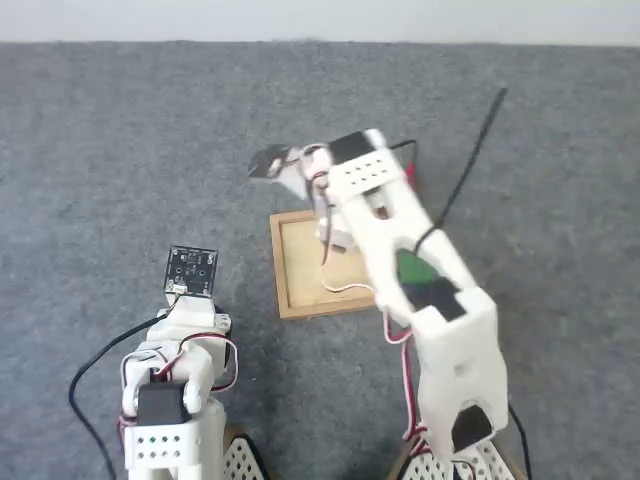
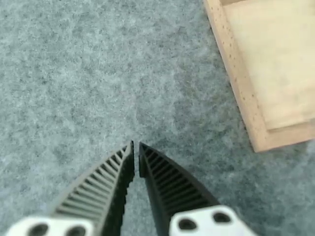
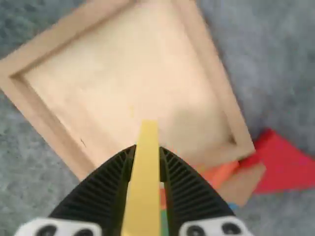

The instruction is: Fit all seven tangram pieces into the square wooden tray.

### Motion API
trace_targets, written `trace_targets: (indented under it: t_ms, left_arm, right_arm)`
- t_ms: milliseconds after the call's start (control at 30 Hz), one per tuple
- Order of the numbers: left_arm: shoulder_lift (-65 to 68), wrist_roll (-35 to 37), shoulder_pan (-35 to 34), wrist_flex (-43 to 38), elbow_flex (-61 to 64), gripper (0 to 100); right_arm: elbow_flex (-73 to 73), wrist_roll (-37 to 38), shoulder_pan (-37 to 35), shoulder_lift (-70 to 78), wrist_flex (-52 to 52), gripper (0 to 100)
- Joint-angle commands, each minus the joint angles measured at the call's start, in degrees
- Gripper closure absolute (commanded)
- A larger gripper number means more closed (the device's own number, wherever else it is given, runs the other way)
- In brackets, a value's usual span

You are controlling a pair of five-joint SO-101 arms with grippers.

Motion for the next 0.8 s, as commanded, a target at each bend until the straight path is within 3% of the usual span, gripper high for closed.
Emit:
trace_targets:
  t_ms: [0, 367, 600, 767]
  left_arm:
    - [-1.0, 0.0, 0.1, 0.2, -0.7, 98]
    - [-1.0, 0.0, 0.1, 0.2, -0.7, 98]
    - [-1.0, 0.0, 0.1, 0.2, -0.7, 98]
    - [-1.0, 0.0, 0.1, 0.2, -0.7, 98]
  right_arm:
    - [-7.6, 1.4, -2.5, 1.6, 0.9, 99.1]
    - [-10.3, 2.7, -6.8, 5.8, 0.9, 98.2]
    - [-10.3, 2.7, -6.7, 8.0, 0.7, 83.9]
    - [-10.4, 2.7, -6.4, 5.8, 0.8, 82.5]
